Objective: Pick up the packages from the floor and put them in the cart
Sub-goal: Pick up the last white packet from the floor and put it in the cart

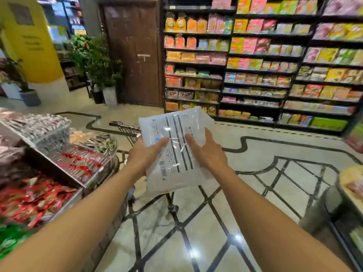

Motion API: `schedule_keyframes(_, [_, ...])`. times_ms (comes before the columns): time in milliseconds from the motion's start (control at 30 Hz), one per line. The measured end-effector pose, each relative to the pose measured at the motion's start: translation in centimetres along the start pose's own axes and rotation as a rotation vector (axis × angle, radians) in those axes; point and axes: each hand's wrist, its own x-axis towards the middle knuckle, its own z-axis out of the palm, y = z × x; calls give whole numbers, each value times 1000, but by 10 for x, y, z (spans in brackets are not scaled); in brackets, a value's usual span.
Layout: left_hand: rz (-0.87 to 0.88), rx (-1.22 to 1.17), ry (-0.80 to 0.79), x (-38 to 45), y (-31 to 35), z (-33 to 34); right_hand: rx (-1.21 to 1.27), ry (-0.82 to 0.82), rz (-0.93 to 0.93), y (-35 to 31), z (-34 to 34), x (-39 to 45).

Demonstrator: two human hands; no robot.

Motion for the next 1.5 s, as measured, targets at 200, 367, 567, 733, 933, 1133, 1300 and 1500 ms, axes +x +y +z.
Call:
schedule_keyframes(200, [63, 65, 13, 119, 20, 48, 33, 69, 19, 20, -4, 122])
schedule_keyframes(367, [81, 110, -1, 217, 24, 95, -11, 85, 45, 53, -5, 228])
schedule_keyframes(567, [43, 160, 69, 344, 23, 161, -47, 49, 5, 91, -6, 375])
schedule_keyframes(733, [-65, 80, 141, 434, 25, 203, -112, -21, -3, 105, -4, 489])
schedule_keyframes(933, [-94, 116, 220, 523, 13, 219, -105, -44, -59, 114, 27, 594])
schedule_keyframes(1133, [-123, 173, 277, 623, -22, 218, -155, -99, -115, 115, 84, 696])
schedule_keyframes(1300, [-216, 151, 357, 712, -67, 208, -180, -148, -137, 104, 146, 784])
schedule_keyframes(1500, [-349, 125, 414, 774, -115, 182, -198, -343, -154, 91, 228, 859])
